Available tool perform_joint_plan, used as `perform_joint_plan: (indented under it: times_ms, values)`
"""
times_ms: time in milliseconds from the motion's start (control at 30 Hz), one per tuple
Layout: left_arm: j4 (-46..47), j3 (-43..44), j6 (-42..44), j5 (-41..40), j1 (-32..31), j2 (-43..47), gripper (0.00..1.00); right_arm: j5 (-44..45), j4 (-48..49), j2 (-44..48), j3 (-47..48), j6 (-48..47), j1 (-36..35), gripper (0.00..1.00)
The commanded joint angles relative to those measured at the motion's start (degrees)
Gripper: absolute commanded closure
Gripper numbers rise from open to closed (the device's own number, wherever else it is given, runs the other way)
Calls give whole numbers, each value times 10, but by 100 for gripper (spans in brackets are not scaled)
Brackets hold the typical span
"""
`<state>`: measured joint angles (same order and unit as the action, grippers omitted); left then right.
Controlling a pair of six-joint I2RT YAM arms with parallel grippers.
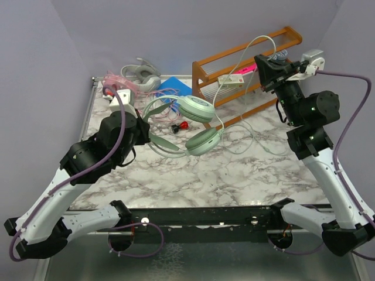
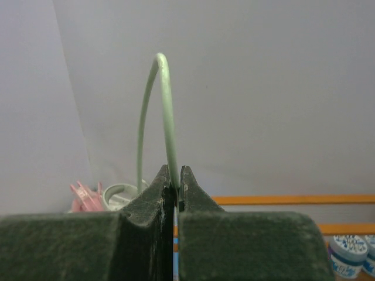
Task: Wrap the headphones
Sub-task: Wrap the headphones cable around the headphones.
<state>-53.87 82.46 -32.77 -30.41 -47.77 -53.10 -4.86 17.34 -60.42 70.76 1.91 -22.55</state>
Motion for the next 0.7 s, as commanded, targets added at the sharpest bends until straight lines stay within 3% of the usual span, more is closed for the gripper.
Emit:
perform_joint_plan:
  times_ms: [0,267,533,667]
  values:
    - [-37,25,-37,-69,-2,-30,100,-13,-34,0,70,-44,0,99]
    - [-66,26,-51,-69,-1,-61,100,-13,-53,-6,173,-60,0,99]
    - [-11,11,28,54,-2,-89,100,-189,-193,-91,339,-81,0,99]
    - [-4,23,57,97,-1,-122,100,-233,-233,-125,394,-82,0,99]
